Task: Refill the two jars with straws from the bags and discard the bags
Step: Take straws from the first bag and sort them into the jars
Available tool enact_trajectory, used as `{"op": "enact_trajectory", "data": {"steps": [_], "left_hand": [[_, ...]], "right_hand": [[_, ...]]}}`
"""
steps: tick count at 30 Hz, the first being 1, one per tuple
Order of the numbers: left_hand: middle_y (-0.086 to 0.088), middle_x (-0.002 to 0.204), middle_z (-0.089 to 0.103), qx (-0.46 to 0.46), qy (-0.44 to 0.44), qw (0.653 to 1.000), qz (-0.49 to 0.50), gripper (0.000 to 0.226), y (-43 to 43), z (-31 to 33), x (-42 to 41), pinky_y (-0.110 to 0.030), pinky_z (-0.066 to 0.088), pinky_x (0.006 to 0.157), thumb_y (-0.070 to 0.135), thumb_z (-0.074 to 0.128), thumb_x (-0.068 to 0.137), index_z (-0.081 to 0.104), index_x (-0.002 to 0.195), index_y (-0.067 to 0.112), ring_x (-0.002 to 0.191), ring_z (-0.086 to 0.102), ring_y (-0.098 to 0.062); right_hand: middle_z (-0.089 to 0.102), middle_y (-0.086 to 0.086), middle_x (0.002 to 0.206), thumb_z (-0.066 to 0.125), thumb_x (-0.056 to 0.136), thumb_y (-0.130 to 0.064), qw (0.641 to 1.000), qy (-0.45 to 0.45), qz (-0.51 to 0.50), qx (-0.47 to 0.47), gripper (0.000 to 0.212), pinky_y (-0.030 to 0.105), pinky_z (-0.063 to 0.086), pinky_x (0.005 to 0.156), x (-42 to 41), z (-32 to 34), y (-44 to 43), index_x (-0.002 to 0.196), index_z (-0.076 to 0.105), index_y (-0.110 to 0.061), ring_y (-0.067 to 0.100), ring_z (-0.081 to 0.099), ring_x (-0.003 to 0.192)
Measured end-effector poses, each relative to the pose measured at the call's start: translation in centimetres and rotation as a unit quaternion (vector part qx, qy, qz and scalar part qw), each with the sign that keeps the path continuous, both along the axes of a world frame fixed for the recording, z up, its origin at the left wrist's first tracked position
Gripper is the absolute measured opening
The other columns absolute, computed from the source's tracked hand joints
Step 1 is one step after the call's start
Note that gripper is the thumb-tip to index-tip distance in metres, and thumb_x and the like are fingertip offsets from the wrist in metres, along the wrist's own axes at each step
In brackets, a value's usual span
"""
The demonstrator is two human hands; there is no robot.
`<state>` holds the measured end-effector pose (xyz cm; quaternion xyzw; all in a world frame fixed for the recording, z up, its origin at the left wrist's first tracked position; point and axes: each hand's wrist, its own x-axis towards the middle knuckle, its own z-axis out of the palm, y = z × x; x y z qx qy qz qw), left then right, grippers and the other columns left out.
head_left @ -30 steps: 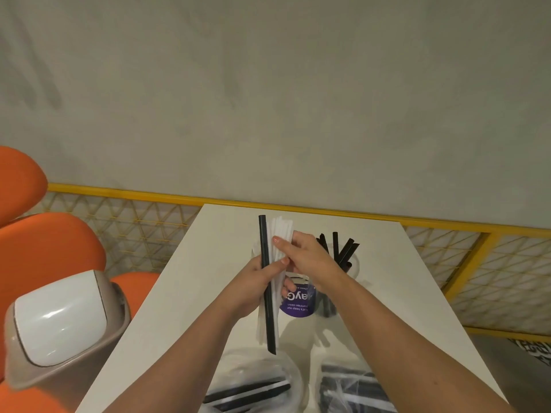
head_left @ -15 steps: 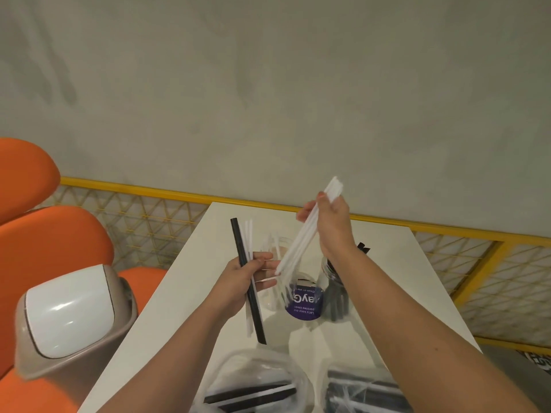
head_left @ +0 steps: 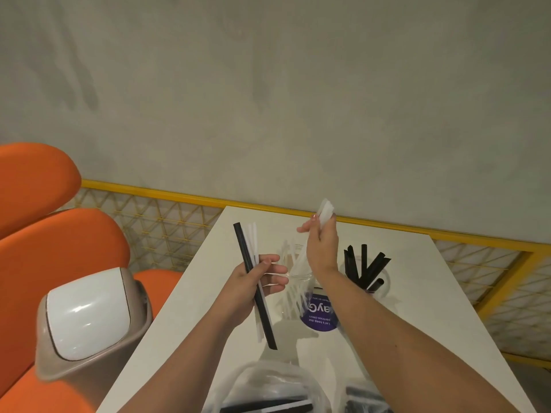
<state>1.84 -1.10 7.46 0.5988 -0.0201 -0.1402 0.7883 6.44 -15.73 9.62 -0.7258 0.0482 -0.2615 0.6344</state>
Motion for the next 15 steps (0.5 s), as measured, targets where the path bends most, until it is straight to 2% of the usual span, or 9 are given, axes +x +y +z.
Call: {"op": "enact_trajectory", "data": {"steps": [3,5,7,9,12,15], "left_hand": [[-0.01,0.086,0.07,0.001,-0.008,1.0,-0.019,0.025,0.0,0.2,-0.1,-0.033,0.055,0.073,0.017,0.039,0.1,0.062,0.105,0.008,0.07,0.067,-0.02],[-0.007,0.08,0.068,0.003,-0.013,1.0,-0.025,0.025,-0.1,0.4,-0.2,-0.029,0.054,0.067,0.017,0.039,0.1,0.062,0.104,0.008,0.062,0.063,-0.017],[-0.004,0.072,0.063,0.024,-0.022,0.999,-0.022,0.025,-0.1,0.6,-0.3,-0.025,0.051,0.06,0.019,0.04,0.1,0.063,0.104,0.009,0.054,0.056,-0.015],[-0.003,0.065,0.057,0.029,-0.025,0.999,-0.019,0.025,-0.2,0.5,-0.3,-0.022,0.043,0.052,0.019,0.04,0.1,0.063,0.102,0.008,0.049,0.047,-0.013],[-0.001,0.058,0.044,0.004,-0.006,1.0,-0.011,0.023,-0.5,0.5,-0.1,-0.02,0.035,0.045,0.019,0.043,0.099,0.061,0.096,0.005,0.045,0.037,-0.01],[0.003,0.054,0.034,0.007,-0.002,1.0,0.004,0.022,-1.2,0.6,-0.1,-0.02,0.031,0.045,0.022,0.045,0.099,0.057,0.088,0.007,0.046,0.032,-0.009]], "right_hand": [[0.06,0.0,0.09,0.039,0.099,-0.022,0.996,0.064,0.03,-0.061,0.018,0.007,0.043,0.071,0.2,-2.0,0.2,0.111,0.044,-0.009,0.007,0.058,0.08],[0.057,0.002,0.099,0.044,0.098,-0.02,0.987,0.102,0.062,-0.105,0.02,0.018,0.044,0.077,0.3,-2.7,0.1,0.115,0.044,-0.01,0.015,0.056,0.092],[0.053,-0.001,0.109,0.05,0.095,-0.018,0.983,0.108,0.062,-0.138,0.028,0.017,0.04,0.081,0.3,-2.8,-0.2,0.121,0.042,-0.014,0.013,0.051,0.101],[0.049,-0.003,0.114,0.053,0.093,-0.017,0.984,0.086,0.033,-0.154,0.036,0.019,0.038,0.086,0.1,-2.2,-0.4,0.127,0.041,-0.017,0.009,0.046,0.104],[0.046,-0.001,0.114,0.054,0.092,-0.014,0.982,0.015,-0.005,-0.186,0.035,0.02,0.037,0.088,-0.5,-0.4,0.1,0.125,0.045,-0.013,0.009,0.044,0.104],[0.052,0.001,0.103,0.055,0.091,-0.013,0.978,-0.049,0.031,-0.2,0.021,0.016,0.04,0.076,-1.6,2.0,1.2,0.111,0.055,-0.01,0.011,0.05,0.091]]}}
